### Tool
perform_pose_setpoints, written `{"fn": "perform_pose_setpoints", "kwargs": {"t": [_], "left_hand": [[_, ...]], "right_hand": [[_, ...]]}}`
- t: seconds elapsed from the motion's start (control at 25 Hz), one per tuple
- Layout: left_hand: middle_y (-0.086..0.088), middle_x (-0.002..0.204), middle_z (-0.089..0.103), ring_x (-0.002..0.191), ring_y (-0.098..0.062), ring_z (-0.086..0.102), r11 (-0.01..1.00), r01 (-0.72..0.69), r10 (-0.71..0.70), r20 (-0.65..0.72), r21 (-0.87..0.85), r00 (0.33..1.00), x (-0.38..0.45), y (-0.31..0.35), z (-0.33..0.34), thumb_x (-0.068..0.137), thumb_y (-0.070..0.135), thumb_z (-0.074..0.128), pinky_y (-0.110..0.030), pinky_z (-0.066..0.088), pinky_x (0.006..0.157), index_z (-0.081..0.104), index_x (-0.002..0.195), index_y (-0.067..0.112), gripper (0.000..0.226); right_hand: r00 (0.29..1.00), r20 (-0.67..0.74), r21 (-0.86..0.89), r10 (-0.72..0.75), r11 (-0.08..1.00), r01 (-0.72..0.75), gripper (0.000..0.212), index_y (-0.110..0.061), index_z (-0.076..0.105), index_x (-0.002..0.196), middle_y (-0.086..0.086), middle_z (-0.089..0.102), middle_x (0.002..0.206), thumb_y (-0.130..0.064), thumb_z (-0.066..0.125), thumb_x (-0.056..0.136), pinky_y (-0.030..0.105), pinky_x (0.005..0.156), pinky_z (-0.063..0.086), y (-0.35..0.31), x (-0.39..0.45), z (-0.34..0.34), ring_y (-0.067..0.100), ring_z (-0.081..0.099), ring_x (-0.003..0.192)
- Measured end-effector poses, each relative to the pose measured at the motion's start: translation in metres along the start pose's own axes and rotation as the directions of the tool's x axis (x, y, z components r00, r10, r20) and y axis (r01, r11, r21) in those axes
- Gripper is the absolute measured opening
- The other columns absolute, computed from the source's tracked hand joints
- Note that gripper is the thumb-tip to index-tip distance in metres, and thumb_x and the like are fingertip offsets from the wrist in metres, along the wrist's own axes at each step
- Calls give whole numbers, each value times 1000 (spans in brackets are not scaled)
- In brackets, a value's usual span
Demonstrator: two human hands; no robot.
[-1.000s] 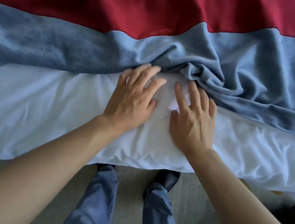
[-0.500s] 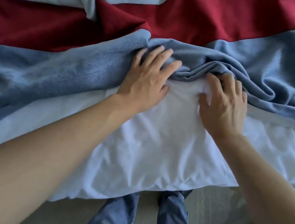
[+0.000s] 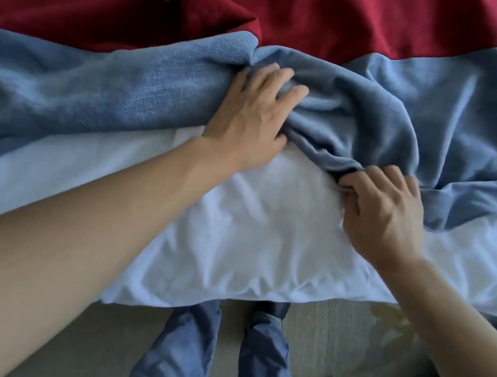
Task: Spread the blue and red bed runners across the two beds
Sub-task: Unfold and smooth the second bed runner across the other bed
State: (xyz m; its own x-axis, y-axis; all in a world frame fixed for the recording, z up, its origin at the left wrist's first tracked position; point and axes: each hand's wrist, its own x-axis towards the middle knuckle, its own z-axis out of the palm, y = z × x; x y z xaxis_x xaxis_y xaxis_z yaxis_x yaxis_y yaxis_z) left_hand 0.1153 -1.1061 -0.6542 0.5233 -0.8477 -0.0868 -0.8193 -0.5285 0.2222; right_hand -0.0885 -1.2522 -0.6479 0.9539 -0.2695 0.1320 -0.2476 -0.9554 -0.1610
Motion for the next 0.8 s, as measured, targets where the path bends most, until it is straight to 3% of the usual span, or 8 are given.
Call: {"fn": "perform_pose_setpoints", "kwargs": {"t": [0.16,0.28,0.4,0.56,0.64,0.72,0.8], "left_hand": [[-14,156,31,145,-30,28,994,-61,65,-34,95,997,-27,29,4,78,28,65,-62,16,117,38,148,17,75],[-15,146,45,135,-32,42,999,-44,46,-168,17,985,-53,38,7,74,19,63,-52,25,115,52,135,12,62],[-12,137,53,125,-31,50,1000,-8,2,-227,-26,974,-82,47,12,75,15,62,-45,36,100,60,125,12,50],[-3,124,57,114,-26,53,997,61,-68,-189,-39,980,-105,52,14,73,17,63,-40,35,89,60,116,16,43],[-4,113,59,100,-28,53,993,109,-116,-187,-50,975,-110,54,12,73,16,66,-39,35,81,61,110,14,37],[-6,106,59,92,-30,52,986,146,-159,-184,-81,970,-111,55,10,74,14,66,-40,37,75,61,106,12,33],[-7,111,59,98,-31,53,978,165,-186,-165,-130,969,-107,58,8,77,14,63,-42,42,78,60,112,11,35]], "right_hand": [[1000,-17,3,-10,1000,11,11,-17,74,93,3,63,78,-17,64,87,42,65,39,-34,26,11,32,56,72],[999,-5,88,-42,995,43,10,-18,74,89,5,61,77,-15,65,90,42,64,40,-30,11,11,32,56,72],[982,59,141,-179,976,169,15,-17,73,91,6,59,81,-7,64,84,44,66,42,-13,-29,0,34,58,77],[985,102,80,-140,988,132,38,-18,67,121,6,64,98,-10,58,85,45,71,43,-33,-9,8,34,60,86],[989,88,43,-121,992,117,45,-19,59,133,5,63,96,-15,54,88,44,71,42,-48,16,12,32,58,84],[992,64,32,-111,993,109,39,-19,64,125,3,58,81,-12,53,88,42,66,37,-50,32,13,32,55,74],[993,33,86,-114,990,110,30,-19,71,106,2,53,71,-7,53,85,40,64,34,-42,32,8,31,53,67]]}}
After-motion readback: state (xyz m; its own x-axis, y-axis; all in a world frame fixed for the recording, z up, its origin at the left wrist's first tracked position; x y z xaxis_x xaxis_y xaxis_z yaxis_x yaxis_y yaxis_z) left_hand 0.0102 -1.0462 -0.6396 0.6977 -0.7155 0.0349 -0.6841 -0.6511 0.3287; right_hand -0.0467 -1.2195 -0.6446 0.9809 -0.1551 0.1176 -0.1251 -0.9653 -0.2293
